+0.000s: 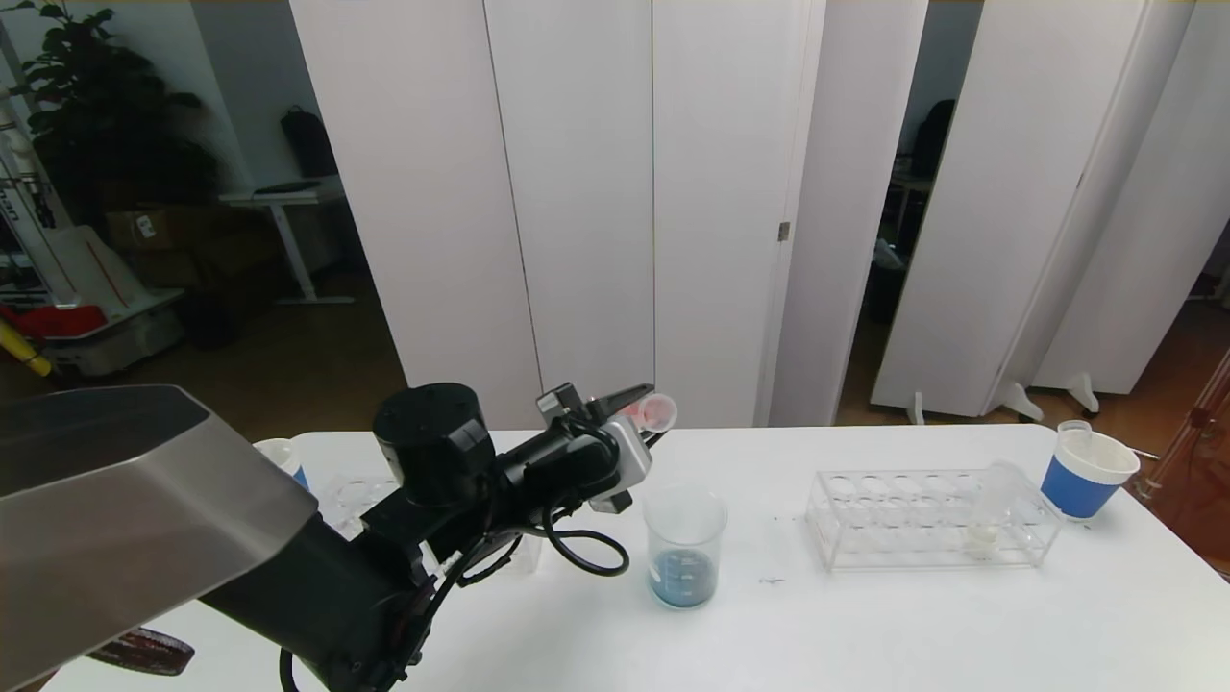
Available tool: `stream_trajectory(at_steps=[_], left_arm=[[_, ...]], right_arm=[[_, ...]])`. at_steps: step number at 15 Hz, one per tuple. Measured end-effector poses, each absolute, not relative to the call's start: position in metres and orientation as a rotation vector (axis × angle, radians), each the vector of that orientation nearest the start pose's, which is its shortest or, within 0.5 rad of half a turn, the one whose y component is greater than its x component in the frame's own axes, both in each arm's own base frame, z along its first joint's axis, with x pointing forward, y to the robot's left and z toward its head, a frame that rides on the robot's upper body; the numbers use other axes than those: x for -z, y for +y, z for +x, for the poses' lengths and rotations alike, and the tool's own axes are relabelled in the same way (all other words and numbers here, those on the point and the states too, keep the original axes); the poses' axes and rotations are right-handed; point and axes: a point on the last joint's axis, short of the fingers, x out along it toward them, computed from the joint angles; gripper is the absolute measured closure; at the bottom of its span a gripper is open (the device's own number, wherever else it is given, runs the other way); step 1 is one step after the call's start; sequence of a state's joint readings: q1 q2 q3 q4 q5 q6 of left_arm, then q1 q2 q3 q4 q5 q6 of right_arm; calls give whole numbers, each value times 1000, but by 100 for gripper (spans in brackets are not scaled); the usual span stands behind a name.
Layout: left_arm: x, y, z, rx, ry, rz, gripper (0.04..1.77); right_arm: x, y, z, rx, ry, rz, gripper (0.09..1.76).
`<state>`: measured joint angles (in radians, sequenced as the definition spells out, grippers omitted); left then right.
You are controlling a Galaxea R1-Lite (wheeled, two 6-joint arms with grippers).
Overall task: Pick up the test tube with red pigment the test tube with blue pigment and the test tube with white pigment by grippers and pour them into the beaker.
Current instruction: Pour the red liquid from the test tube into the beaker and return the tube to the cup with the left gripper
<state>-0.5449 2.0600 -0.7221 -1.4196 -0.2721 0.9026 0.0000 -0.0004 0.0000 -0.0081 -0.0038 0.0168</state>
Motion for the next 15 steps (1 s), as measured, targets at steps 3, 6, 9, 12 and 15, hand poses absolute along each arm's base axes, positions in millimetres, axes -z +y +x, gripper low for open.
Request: stream_trajectory(at_steps=[3, 6, 9, 12, 15], left_arm=[[-118, -190, 302, 714, -480, 865, 124], [-113, -190, 304, 776, -526, 864, 124], [-107, -186, 311, 798, -565, 905, 124], [-102, -185, 320, 799, -591, 945, 124], [-100, -187, 325, 803, -644, 986, 124]], right_arm=[[-76, 0, -23, 4, -9, 16, 10], [-76, 0, -23, 4, -9, 17, 10], [-76, 0, -23, 4, -9, 17, 10], [-76, 0, -23, 4, -9, 17, 10], [-76, 0, -23, 4, -9, 17, 10]])
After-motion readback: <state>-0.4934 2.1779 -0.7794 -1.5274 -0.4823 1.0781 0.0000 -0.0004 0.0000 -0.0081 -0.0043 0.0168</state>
